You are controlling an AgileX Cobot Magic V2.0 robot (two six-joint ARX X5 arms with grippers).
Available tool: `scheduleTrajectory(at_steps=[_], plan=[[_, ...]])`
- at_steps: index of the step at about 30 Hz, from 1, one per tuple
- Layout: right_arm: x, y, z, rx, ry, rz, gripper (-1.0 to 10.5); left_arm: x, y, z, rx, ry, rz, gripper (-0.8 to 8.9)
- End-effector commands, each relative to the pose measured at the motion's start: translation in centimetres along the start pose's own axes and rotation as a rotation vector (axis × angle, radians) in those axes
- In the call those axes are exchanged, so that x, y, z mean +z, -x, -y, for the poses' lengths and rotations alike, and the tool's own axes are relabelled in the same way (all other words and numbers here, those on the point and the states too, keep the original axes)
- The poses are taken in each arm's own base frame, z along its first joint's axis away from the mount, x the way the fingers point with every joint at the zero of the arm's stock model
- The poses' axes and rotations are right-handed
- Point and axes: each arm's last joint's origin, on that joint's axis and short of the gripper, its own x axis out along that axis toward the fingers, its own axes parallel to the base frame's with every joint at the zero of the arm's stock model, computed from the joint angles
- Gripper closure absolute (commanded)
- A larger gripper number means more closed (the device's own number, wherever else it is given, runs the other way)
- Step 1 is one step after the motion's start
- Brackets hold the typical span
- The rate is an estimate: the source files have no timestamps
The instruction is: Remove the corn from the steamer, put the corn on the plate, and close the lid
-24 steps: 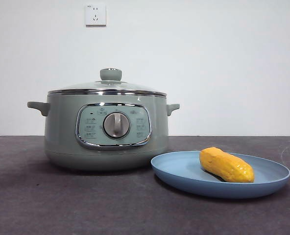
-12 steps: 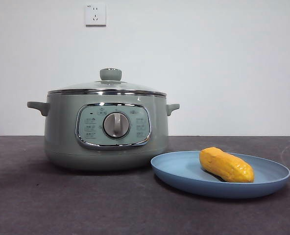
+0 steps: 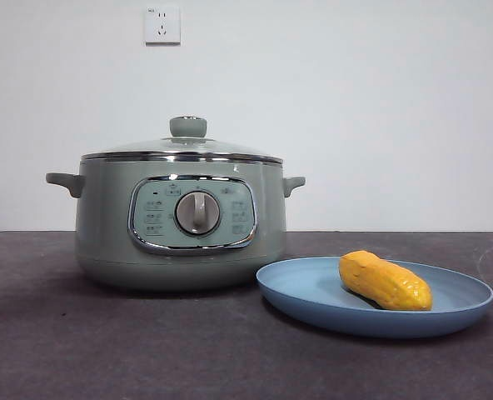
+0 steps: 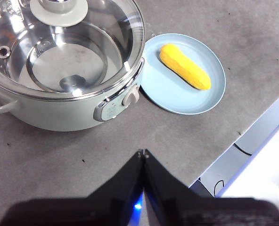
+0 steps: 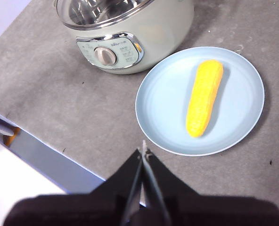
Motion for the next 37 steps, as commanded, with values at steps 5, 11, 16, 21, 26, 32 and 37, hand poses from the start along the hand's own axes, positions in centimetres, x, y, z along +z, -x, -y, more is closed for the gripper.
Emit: scheduleTrajectory(at_steps=[5,11,16,21,26,32,37], plan=[[-0.1,-0.1,0.0,-0.002,0.008,-0.002,9.5,0.4,-0.2,0.1,0.004,-0.043,0.047,8.17],[-0.1,-0.1,0.0,-0.001,0.008,-0.002,9.5,2.1,1.9,-0.9,0.192,-0.241,0.334,8.17],[-0.1,-0.1,0.0,-0.001,0.008,-0.002,9.5,1.3,3.8,-2.1,0.344,-0.288,0.625,8.17],[-0.1,-0.1,0.0,-0.002,0.008,-0.002,9.5,-3.6,2.8,-3.3,0.513,-0.278,0.778,8.17],[-0.1,-0.1,0.0,-0.002,0.008,-0.002,9.5,-9.6,-0.5,-4.4,0.646,-0.185,0.751,8.17],[-0.1,-0.1,0.0,-0.002,0.008,-0.002,9.5,-14.9,-4.0,-5.5,0.713,-0.07,0.725,8.17],[-0.1,-0.1,0.0,-0.001,0.008,-0.002,9.5,-17.9,-6.5,-6.2,0.719,-0.008,0.696,8.17]])
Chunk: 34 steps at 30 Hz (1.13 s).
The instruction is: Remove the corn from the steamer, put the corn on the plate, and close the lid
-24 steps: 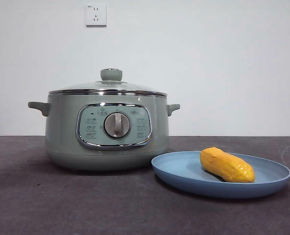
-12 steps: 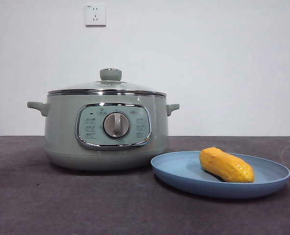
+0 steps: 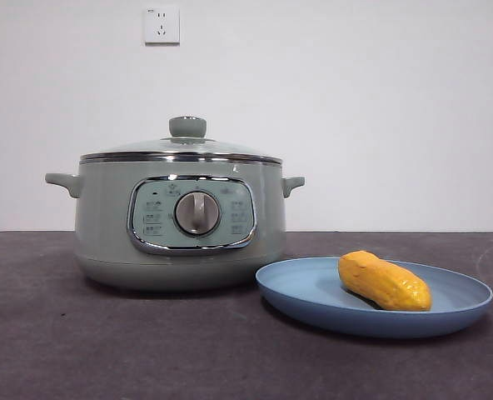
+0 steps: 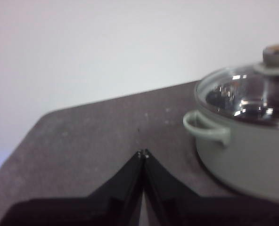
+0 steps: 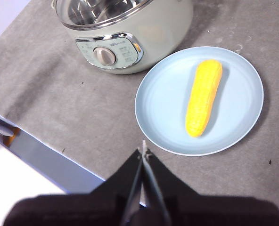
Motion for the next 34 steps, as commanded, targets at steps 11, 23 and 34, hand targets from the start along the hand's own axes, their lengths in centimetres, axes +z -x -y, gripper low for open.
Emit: scheduleTrajectory(at_steps=[11,23,34], plan=[[-0.1,-0.1,0.0,-0.002,0.008,-0.001,9.5,-5.7,0.3,0.8,0.004,0.089,-0.129,8.17],[-0.1,-0.1,0.0,-0.002,0.008,-0.001,9.5,-5.7,0.4,0.9,-0.006,0.095,-0.13,8.17],[-0.1,-0.1,0.0,-0.001,0.008,-0.002,9.5,-5.7,0.4,0.9,-0.006,0.096,-0.13,8.17]])
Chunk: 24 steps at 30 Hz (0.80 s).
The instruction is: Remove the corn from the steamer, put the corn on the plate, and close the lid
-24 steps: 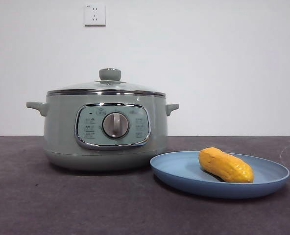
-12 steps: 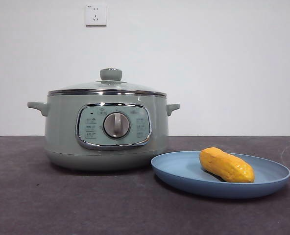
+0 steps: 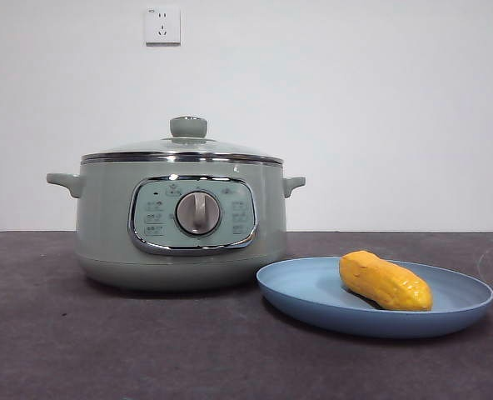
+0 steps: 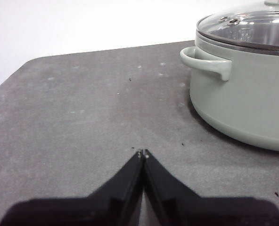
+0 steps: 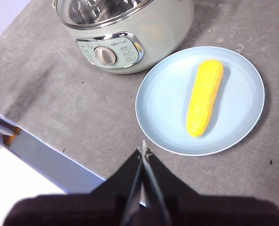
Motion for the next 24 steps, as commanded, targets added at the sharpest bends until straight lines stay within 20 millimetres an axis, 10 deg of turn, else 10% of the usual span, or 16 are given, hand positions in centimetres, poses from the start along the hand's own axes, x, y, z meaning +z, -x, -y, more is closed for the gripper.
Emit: scheduleTrajectory(at_steps=[1,16,24], plan=[[-0.1,-0.1,0.0,-0.001,0.008,-0.002,9.5,-0.4,-0.1,0.0,-0.001,0.007,-0.007,8.17],[0.6,1.9,1.0,-0.202,0.131,0.362,9.5,-0.4,-0.1,0.0,-0.001,0.007,-0.007,8.17],[-3.4,-0.8,4.3,-0.362,0.129,0.616,9.5,-0.4,-0.1,0.0,0.0,0.007,-0.007,8.17]])
